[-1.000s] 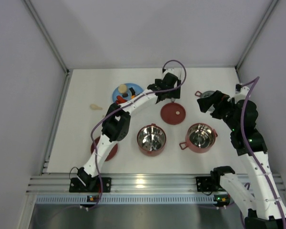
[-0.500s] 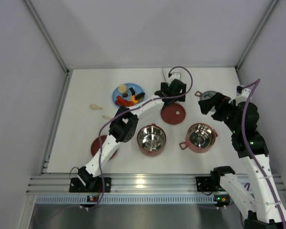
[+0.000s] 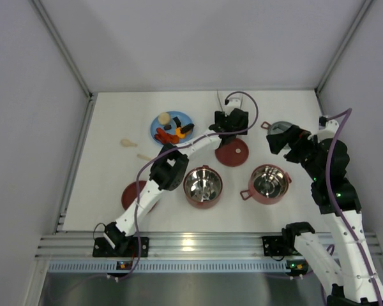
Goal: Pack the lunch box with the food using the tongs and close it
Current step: Pick up the clamp at the center of the board.
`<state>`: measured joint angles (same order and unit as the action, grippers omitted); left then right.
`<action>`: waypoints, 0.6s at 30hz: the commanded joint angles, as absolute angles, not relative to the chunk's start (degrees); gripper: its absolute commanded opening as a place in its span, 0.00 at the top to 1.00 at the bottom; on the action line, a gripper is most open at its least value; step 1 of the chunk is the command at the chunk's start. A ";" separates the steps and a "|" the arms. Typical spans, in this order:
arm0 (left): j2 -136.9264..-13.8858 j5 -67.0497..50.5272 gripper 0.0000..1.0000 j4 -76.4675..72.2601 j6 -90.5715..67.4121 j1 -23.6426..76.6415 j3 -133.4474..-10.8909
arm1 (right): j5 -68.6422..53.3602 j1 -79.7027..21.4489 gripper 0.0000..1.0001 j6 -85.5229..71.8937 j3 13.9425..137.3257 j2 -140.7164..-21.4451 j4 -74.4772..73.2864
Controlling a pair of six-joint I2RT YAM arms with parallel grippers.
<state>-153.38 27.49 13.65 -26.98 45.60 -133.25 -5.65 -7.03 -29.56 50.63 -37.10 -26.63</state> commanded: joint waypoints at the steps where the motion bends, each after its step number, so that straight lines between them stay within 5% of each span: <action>1: -154.77 28.83 0.01 9.06 -27.16 45.97 -136.14 | -5.27 -6.24 0.01 -28.74 50.19 -36.12 -26.19; 18: -158.73 32.52 0.04 7.82 -23.91 45.88 -140.98 | -5.19 -6.24 0.01 -29.18 48.25 -35.68 -24.61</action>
